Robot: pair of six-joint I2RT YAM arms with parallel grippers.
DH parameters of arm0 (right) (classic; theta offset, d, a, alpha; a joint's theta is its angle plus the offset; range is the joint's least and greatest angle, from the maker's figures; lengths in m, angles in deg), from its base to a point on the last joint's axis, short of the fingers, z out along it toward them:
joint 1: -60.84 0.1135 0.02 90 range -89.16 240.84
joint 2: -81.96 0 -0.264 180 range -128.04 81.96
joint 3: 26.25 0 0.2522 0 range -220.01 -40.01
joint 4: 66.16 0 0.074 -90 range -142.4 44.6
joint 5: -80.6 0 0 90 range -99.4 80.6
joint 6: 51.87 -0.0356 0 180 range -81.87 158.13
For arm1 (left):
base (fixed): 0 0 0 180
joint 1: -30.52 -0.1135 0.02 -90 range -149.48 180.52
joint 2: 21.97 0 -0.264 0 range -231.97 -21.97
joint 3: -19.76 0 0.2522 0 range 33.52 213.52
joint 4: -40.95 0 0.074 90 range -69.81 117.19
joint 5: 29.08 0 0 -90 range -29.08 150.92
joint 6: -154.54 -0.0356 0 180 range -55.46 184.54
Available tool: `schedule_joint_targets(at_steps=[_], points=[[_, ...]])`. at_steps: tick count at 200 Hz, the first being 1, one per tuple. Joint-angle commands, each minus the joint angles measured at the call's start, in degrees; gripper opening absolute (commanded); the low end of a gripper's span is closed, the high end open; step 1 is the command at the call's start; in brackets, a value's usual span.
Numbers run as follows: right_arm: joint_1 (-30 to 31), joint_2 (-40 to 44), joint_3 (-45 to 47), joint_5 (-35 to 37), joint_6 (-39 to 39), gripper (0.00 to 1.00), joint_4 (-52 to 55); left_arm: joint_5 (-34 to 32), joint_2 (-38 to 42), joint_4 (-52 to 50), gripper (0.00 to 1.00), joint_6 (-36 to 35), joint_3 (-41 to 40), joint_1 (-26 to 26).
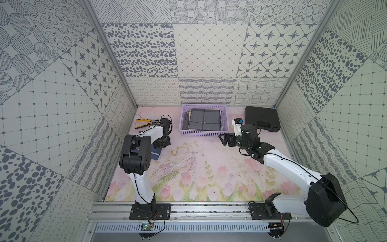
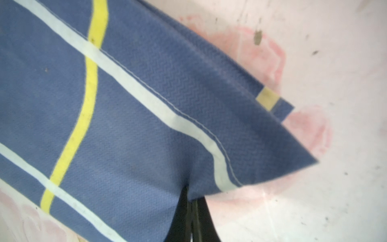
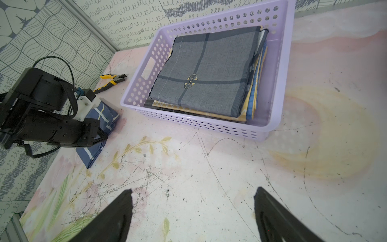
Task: Put the folded pillowcase in the basket
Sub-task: Move the pillowcase to the center of the board.
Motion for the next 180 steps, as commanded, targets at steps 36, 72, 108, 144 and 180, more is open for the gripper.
schedule_joint_targets(at_steps=[36,72,108,144,180], points=[[0.0,1.4,0.5,-0.6,-1.1,0.92,-2.2,8.6,7.9,-4.8,0.0,2.1,-5.6,0.0],[0.0,2.1,0.5,-0.4,-0.9,0.93,-2.1,10.2,15.5,-6.3,0.0,6.8,-10.7,4.6],[0.0,3.0,1.1,-0.1,-1.3,0.92,-2.3,11.3,19.2,-7.2,0.0,12.7,-13.4,12.2],[-0.1,4.9,1.4,2.8,-1.1,0.92,-0.8,12.1,21.3,-5.8,0.0,19.1,-13.8,20.8],[-0.2,7.1,2.4,4.9,-0.8,0.93,0.4,10.6,19.0,-5.0,0.0,25.6,-11.1,30.3]])
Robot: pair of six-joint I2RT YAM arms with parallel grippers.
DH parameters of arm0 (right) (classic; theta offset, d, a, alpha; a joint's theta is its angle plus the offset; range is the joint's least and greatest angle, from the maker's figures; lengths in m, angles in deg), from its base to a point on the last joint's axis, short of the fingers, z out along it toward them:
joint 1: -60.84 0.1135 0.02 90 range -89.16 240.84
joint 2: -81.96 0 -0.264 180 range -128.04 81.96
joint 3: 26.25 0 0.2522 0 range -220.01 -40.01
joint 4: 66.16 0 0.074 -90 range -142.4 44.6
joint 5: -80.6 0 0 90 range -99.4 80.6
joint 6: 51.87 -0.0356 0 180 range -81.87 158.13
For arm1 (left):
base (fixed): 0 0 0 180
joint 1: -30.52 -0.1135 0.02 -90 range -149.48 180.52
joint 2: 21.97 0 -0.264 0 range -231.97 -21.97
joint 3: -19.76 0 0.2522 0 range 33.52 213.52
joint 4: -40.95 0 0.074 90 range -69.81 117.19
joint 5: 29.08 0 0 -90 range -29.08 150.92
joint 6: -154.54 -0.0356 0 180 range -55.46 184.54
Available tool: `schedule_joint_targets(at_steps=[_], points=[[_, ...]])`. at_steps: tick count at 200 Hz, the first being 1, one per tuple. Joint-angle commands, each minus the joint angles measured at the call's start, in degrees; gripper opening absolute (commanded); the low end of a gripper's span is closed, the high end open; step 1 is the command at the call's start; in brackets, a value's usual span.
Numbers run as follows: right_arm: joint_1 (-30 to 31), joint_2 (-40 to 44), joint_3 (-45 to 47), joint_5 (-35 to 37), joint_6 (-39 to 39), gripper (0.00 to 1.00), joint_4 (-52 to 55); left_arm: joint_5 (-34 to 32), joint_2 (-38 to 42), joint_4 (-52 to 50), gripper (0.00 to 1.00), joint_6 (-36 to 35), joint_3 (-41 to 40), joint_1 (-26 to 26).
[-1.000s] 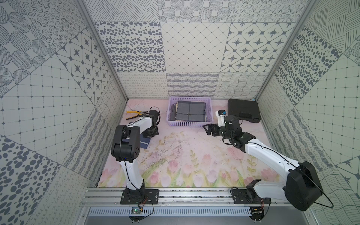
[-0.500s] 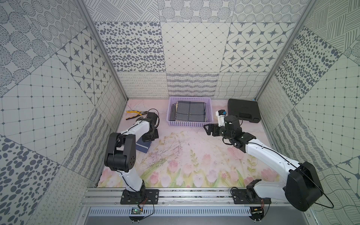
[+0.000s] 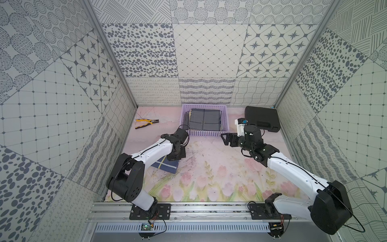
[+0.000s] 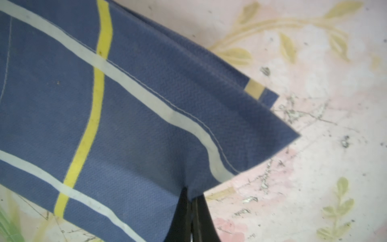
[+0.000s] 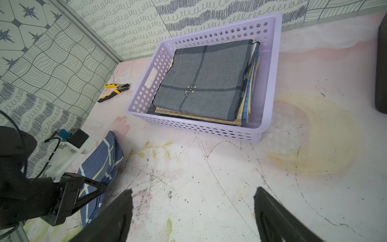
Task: Put the folded pillowcase in the basket
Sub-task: Move the pillowcase to the center of the board.
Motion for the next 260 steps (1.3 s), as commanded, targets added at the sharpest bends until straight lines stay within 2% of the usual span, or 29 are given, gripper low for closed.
schedule_joint_targets(at_steps=[1,20,59,104,115,123,131,139,156,195,260], points=[[-0.2,2.3,1.1,2.5,0.0,0.93,-0.5,0.8,-1.2,-0.6,0.0,10.8,1.9,7.7],[-0.2,3.3,1.5,3.1,0.1,0.93,0.3,1.7,-4.1,1.5,0.0,13.7,3.7,11.9],[-0.4,7.1,3.8,4.8,0.1,0.92,1.2,-1.7,-10.6,1.5,0.0,17.8,10.8,19.4],[-0.3,11.4,6.5,5.6,-0.2,0.92,2.6,-1.6,-16.8,3.5,0.0,18.1,18.2,22.8],[-0.3,12.1,7.1,5.4,-0.6,0.93,3.0,-1.7,-17.1,4.1,0.16,18.0,18.7,23.2],[-0.4,12.4,7.5,5.2,-1.1,0.92,3.4,-1.8,-16.7,5.1,0.34,18.2,18.3,23.3],[-0.3,12.6,7.9,4.9,-1.6,0.92,3.8,-1.7,-15.6,6.8,0.46,18.4,17.2,23.3],[-0.3,12.6,8.2,4.3,-2.0,0.92,4.2,-1.7,-14.2,8.6,0.54,18.4,15.9,23.4],[0.3,12.2,8.9,2.8,-3.2,0.92,4.8,-2.7,-10.6,11.0,0.66,18.2,13.1,23.3],[5.4,7.7,10.0,1.4,-6.5,0.92,4.0,-4.2,-1.5,13.2,0.72,15.1,6.3,21.0],[17.4,-8.2,5.3,0.1,-16.4,0.85,-0.3,0.5,12.5,20.3,0.76,8.7,-10.0,9.1]])
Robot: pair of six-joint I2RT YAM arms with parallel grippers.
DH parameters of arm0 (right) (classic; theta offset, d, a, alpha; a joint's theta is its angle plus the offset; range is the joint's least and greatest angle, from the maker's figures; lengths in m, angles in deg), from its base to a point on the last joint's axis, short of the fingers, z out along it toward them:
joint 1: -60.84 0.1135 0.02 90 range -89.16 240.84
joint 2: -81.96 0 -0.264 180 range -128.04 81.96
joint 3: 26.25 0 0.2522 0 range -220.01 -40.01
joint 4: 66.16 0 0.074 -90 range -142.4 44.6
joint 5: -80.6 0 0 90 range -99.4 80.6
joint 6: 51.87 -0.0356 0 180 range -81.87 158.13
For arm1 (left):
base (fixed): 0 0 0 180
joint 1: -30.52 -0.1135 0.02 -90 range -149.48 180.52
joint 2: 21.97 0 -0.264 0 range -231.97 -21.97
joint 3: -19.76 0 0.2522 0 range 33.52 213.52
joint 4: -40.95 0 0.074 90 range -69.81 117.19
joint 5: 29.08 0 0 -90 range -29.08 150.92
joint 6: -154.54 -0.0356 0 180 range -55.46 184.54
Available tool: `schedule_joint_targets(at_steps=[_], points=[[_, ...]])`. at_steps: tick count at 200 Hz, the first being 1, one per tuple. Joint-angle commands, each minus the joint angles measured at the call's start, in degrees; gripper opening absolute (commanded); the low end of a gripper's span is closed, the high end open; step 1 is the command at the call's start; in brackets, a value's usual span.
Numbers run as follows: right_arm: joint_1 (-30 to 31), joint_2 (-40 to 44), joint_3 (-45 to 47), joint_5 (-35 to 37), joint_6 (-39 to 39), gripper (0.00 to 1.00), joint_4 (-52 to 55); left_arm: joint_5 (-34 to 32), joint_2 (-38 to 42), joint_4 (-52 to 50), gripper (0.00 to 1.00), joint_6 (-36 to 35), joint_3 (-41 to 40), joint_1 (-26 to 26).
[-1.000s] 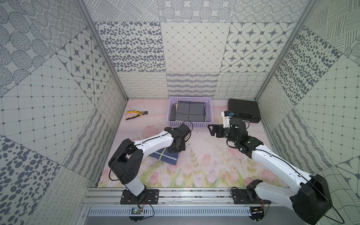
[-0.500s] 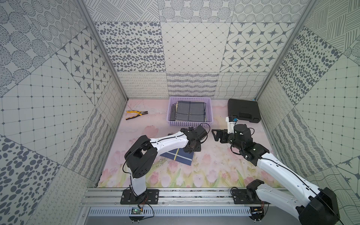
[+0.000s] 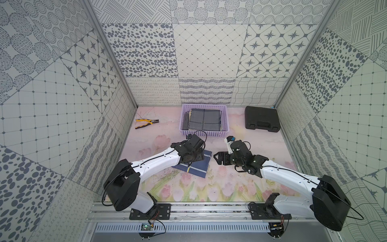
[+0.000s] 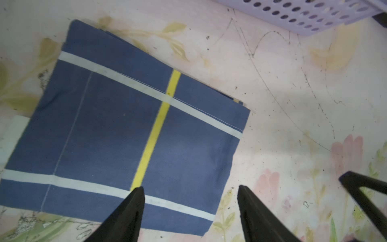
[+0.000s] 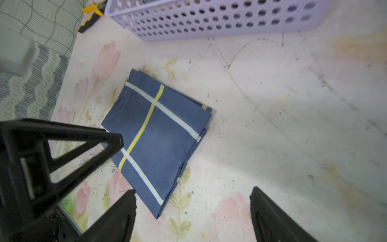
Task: Put the folded pillowcase in the basket
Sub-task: Move the pillowcase to the center of the board, then pick up the pillowcase from the center of the board.
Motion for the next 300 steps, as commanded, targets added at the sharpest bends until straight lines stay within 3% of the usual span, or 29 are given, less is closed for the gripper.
schedule_joint_targets(at_steps=[1,73,132,249,270,300], points=[[2.7,-4.7,-3.5,-0.9,-5.1,0.85,-3.3,1.6,6.3,5.5,0.76,-5.6,-6.3,-5.2],[5.1,-14.6,-6.9,-1.7,-10.8,0.71,-3.5,4.8,17.3,10.0,0.79,-8.7,-17.1,-13.2],[5.6,-20.8,-9.7,-3.3,-10.9,0.61,-5.1,3.8,19.9,11.7,0.79,-9.9,-19.9,-14.6],[5.6,-27.5,-12.8,-4.7,-12.0,0.52,-6.1,3.1,21.6,13.0,0.8,-10.2,-22.0,-15.1],[5.6,-28.2,-12.9,-4.7,-12.1,0.48,-6.1,3.1,21.5,13.2,0.8,-10.4,-22.0,-15.2],[5.5,-28.2,-12.8,-4.0,-11.6,0.32,-6.1,3.0,20.5,13.3,0.81,-10.8,-21.8,-15.6]])
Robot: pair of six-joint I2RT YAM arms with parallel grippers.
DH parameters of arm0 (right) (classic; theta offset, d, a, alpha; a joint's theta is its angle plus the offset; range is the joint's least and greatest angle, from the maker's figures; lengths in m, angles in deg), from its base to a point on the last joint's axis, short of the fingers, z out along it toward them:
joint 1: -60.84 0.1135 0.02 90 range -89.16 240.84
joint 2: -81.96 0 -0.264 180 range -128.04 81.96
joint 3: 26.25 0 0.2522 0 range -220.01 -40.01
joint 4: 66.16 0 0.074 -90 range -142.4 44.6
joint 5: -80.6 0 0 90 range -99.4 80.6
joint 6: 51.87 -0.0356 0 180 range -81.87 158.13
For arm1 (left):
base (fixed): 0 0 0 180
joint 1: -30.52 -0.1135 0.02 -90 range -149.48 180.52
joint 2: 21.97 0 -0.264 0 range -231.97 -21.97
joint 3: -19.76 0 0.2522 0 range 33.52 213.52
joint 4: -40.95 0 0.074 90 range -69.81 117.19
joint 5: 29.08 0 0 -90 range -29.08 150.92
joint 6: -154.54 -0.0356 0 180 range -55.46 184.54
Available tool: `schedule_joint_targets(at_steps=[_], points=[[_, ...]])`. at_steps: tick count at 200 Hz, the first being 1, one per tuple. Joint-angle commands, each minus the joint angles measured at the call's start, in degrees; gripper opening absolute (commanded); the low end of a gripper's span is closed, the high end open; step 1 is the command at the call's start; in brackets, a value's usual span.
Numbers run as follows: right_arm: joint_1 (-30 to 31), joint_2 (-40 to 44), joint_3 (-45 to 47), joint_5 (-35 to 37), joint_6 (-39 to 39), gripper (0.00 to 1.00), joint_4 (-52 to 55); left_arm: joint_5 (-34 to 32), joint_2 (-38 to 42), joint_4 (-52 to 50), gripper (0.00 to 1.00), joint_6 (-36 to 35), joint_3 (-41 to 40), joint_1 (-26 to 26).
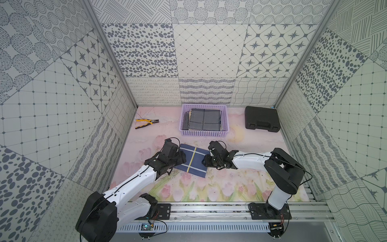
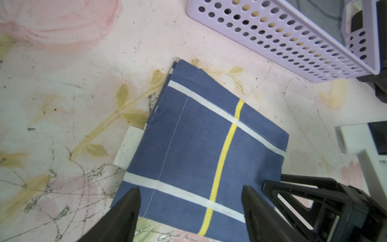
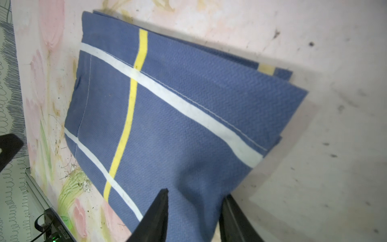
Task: Put the folded pillowcase in the basket
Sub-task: Pick up the pillowcase from the center of the board.
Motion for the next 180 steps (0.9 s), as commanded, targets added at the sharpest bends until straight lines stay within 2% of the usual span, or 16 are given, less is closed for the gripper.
schedule_joint_targets(at_steps=[1,47,91,121,180], points=[[0.2,-1.0,-0.7,0.7,0.4,0.32,-0.7,-0.1,-0.9,1.4,0.81,-1.8,0.1,-0.6],[-1.8,0.8,0.9,0.4,2.5,0.12,-0.7,1.2,-3.8,2.4,0.83,-2.7,1.0,-1.3],[-4.9,4.9,3.6,-1.4,8.4,0.04,-0.8,5.2,-8.4,2.0,0.83,-4.3,4.3,-2.5],[-7.5,8.5,6.2,-2.2,11.9,0.01,-0.6,8.3,-12.9,1.5,0.83,-5.1,7.4,-4.0],[-9.4,8.7,6.0,-3.4,16.1,0.0,1.7,13.8,-24.0,3.1,0.69,-6.3,12.6,-4.8]])
